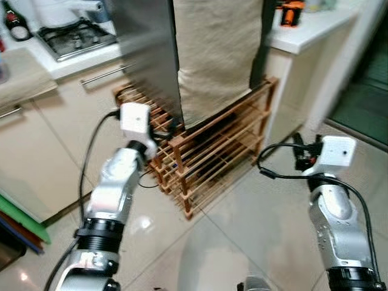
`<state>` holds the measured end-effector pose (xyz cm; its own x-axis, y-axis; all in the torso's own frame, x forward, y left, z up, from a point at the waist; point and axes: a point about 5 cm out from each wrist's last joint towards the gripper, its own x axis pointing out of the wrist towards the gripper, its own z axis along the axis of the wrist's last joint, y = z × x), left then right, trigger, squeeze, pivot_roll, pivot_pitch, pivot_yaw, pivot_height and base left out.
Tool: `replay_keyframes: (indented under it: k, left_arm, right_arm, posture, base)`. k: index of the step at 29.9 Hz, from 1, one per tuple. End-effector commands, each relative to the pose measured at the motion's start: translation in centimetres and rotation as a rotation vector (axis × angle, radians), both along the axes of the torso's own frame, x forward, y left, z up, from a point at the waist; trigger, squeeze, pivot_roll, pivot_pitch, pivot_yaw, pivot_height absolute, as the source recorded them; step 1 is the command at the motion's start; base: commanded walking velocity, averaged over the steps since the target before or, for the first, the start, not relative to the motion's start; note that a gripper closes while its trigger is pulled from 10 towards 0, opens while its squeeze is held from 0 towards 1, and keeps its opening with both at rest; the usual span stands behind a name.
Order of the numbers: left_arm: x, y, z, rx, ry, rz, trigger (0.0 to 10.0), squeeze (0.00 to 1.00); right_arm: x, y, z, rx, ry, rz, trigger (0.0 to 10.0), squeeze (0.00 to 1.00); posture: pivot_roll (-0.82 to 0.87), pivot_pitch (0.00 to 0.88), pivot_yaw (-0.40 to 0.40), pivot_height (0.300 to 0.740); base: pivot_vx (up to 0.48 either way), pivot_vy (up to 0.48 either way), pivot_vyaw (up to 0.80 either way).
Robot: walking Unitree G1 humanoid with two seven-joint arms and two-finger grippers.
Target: Restocking fridge
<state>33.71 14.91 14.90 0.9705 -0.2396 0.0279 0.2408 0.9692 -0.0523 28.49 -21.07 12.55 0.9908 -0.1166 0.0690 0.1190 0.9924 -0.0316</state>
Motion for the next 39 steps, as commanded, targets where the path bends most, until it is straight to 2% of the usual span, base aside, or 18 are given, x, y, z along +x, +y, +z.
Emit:
replay_keyframes:
  k: [1, 10, 12, 13, 15, 18, 21, 22, 25, 26, 27, 31, 35, 38, 39]
  left_arm:
    - [0.2, -1.1, 0.5, 0.000, -0.016, -0.026, 10.0, 1.00]
    - [0.3, -1.7, 0.0, 0.018, 0.015, -0.057, 10.0, 1.00]
    - [0.3, -1.8, -0.1, 0.023, 0.020, -0.070, 10.0, 1.00]
    - [0.2, -2.2, 0.0, 0.026, 0.001, -0.081, 10.0, 0.00]
    - [0.2, -2.4, 0.1, 0.052, -0.020, -0.067, 10.0, 0.00]
    - [0.1, -2.6, 0.3, 0.028, -0.033, -0.058, 10.0, 0.00]
    - [0.2, -2.7, 0.4, 0.046, -0.042, -0.051, 10.0, 0.00]
    - [0.2, -2.6, 0.5, 0.049, -0.046, -0.042, 10.0, 0.00]
    - [0.3, -2.6, 0.6, 0.059, -0.051, -0.039, 10.0, 0.00]
    - [0.3, -2.6, 0.6, 0.060, -0.054, -0.040, 10.0, 0.00]
    - [0.3, -2.6, 0.6, 0.060, -0.056, -0.039, 10.0, 1.00]
    - [-0.5, -2.0, 0.3, -0.002, -0.037, -0.072, 10.0, 1.00]
    - [-1.9, -0.5, -0.2, -0.010, -0.020, -0.040, 10.0, 1.00]
    - [-1.9, 0.5, 0.0, -0.174, 0.059, 0.064, 10.0, 1.00]
    - [-1.8, 0.5, 0.6, -0.214, 0.059, 0.077, 10.0, 1.00]
  right_arm:
    - [0.1, -0.4, 0.4, -0.024, -0.017, -0.014, 10.0, 1.00]
    - [0.3, -0.1, 0.3, -0.050, -0.018, -0.015, 10.0, 1.00]
    - [0.3, -0.1, 0.2, -0.044, -0.011, -0.016, 10.0, 1.00]
    - [0.3, 0.2, 0.2, -0.033, -0.009, 0.005, 10.0, 1.00]
    - [0.3, 0.4, 0.1, -0.039, -0.006, 0.013, 10.0, 1.00]
    - [0.3, 0.6, 0.2, -0.067, -0.016, 0.015, 10.0, 1.00]
    - [0.6, 1.0, 0.3, -0.110, -0.012, 0.031, 10.0, 1.00]
    - [0.7, 1.2, 0.5, -0.110, -0.020, 0.036, 10.0, 0.00]
    - [0.8, 1.4, 0.8, -0.111, -0.035, 0.038, 10.0, 0.00]
    - [0.7, 1.3, 1.1, -0.089, -0.071, 0.032, 10.0, 1.00]
    - [0.6, 1.2, 1.4, -0.072, -0.098, 0.027, 10.0, 1.00]
    - [0.1, 1.1, 1.8, -0.080, -0.108, 0.017, 10.0, 1.00]
    - [-1.6, 1.1, 1.5, -0.077, -0.113, 0.002, 10.0, 1.00]
    - [-2.4, 0.8, 1.7, -0.095, -0.116, -0.059, 10.0, 1.00]
    - [-2.6, 0.5, 2.2, -0.062, -0.124, -0.096, 10.0, 1.00]
  posture:
    - [-0.21, 0.000, 0.106, 0.720]
    - [-0.21, 0.000, 0.108, 0.720]
    - [-0.21, 0.000, 0.107, 0.720]
    - [-0.22, 0.000, 0.108, 0.720]
    - [-0.22, 0.000, 0.107, 0.720]
    - [-0.22, 0.000, 0.108, 0.720]
    - [-0.21, 0.000, 0.107, 0.720]
    - [-0.21, 0.000, 0.107, 0.720]
    - [-0.21, 0.000, 0.106, 0.720]
    - [-0.21, 0.000, 0.106, 0.720]
    - [-0.21, 0.000, 0.106, 0.720]
    - [-0.21, 0.000, 0.109, 0.720]
    - [-0.21, 0.000, 0.107, 0.720]
    - [-0.21, 0.000, 0.106, 0.720]
    - [-0.20, 0.000, 0.101, 0.720]
  base:
    - [0.000, 0.480, -0.76]
    - [0.000, 0.465, -0.66]
    - [0.000, 0.000, 0.00]
    - [0.000, 0.000, -0.79]
    - [0.000, 0.000, -0.78]
    - [0.000, 0.000, -0.78]
    - [0.000, 0.000, 0.00]
    - [0.000, 0.000, 0.00]
    - [0.000, 0.000, 0.00]
    - [0.000, 0.000, 0.00]
    - [0.000, 0.000, 0.00]
    - [0.000, 0.000, 0.00]
    - [0.000, 0.000, 0.00]
    - [0.000, 0.000, 0.00]
    - [0.000, 0.000, 0.00]
